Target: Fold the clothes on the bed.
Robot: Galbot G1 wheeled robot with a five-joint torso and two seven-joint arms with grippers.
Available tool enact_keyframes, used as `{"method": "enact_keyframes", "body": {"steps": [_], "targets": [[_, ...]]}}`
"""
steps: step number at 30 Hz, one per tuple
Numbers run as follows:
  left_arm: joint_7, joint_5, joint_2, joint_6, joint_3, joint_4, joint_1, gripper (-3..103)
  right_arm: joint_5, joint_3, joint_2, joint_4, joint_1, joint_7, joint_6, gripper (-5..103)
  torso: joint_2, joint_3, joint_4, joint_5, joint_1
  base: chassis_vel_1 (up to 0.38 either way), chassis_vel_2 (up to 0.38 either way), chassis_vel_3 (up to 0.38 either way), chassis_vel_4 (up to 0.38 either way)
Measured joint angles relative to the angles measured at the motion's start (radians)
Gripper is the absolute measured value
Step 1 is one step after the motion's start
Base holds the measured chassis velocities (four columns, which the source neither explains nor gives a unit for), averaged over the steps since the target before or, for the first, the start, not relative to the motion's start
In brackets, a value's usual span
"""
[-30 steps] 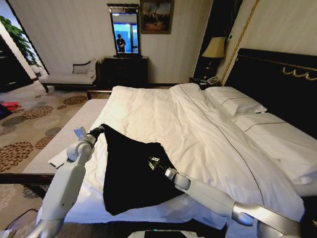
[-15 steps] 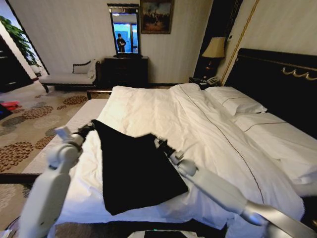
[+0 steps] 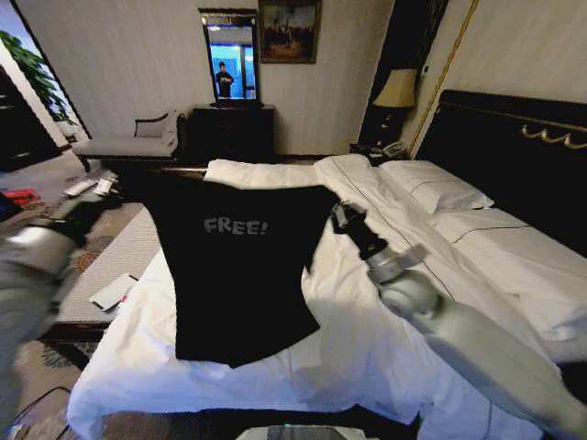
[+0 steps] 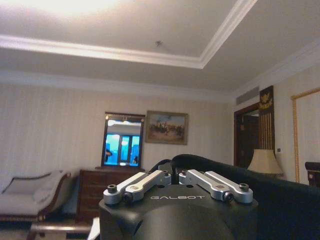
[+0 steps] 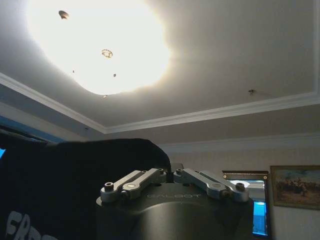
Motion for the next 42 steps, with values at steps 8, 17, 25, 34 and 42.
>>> {"method": "enact_keyframes", "body": {"steps": [8,17,25,34,42], "targets": [[0.001,-0.177,0.021,0.006,-0.308,-0.066,0.163,2,0.072,0.303,-0.112,0.190,-0.238,0.037,-0.055,1,0.000,0.000,0.0003,0.0000,0.000,0.000,0.000,0.000,0.000],[-0.031,-0.334,0.076,0.051,-0.396,-0.064,0.125,2,0.109,0.755,-0.088,0.275,-0.658,0.083,-0.108,1,0.000,0.000,-0.0003,0.0001,0.000,0.000,0.000,0.000,0.000],[-0.057,-0.397,0.065,0.073,-0.412,-0.061,0.113,2,0.032,0.933,-0.021,0.271,-0.842,0.046,-0.093,1,0.000,0.000,0.0003,-0.0002,0.000,0.000,0.000,0.000,0.000],[-0.101,-0.220,0.052,0.089,-0.143,-0.055,0.012,2,0.076,0.860,-0.047,0.261,-0.740,0.045,-0.110,1,0.000,0.000,-0.0017,0.0000,0.000,0.000,0.000,0.000,0.000],[-0.108,-0.169,0.191,0.085,-0.074,0.014,-0.038,2,0.166,0.527,-0.205,0.040,-0.321,0.019,-0.109,1,0.000,0.000,0.0000,0.0002,0.000,0.000,0.000,0.000,0.000]]}}
